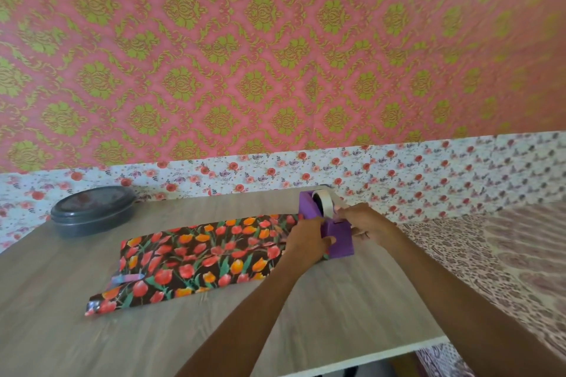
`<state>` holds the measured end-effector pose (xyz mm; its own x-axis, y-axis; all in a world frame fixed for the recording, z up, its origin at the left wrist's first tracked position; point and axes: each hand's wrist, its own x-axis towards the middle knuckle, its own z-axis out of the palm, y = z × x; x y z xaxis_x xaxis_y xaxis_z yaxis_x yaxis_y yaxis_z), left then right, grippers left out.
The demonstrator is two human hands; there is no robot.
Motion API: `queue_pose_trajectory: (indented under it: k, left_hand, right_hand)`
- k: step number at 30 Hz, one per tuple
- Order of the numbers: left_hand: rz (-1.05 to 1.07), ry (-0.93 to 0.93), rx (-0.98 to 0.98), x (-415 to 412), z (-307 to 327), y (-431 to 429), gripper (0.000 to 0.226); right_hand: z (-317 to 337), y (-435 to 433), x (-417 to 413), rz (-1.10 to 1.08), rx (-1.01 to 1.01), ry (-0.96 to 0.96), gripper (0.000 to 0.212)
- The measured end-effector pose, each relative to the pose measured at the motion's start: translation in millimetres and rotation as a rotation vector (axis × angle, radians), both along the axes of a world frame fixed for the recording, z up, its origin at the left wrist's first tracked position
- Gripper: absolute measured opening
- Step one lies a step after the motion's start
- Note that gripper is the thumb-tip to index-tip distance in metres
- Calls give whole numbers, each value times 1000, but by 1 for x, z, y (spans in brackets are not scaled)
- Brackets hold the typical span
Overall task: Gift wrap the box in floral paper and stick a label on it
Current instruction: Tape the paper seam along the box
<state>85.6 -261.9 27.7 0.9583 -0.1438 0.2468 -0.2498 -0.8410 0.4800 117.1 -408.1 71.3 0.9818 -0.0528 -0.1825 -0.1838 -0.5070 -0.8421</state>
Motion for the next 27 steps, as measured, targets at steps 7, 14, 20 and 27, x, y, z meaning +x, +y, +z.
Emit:
queue_pose_trajectory:
  k: [7, 14, 20, 27]
  left_hand:
    - [15, -32, -98, 10, -6, -6, 33]
    - [7, -79, -103, 13, -12, -4, 31]
    - [-17, -94, -96, 16, -12, -3, 26]
    - [-12, -97, -76, 18, -10, -3, 22]
  right_hand:
    - [-2, -2, 0, -159, 439, 265, 21]
    - [0, 1, -12, -192, 637, 102, 10]
    - [-10, -7, -32, -222, 538, 28, 9]
    - [-48, -12, -28, -215, 63, -219, 27]
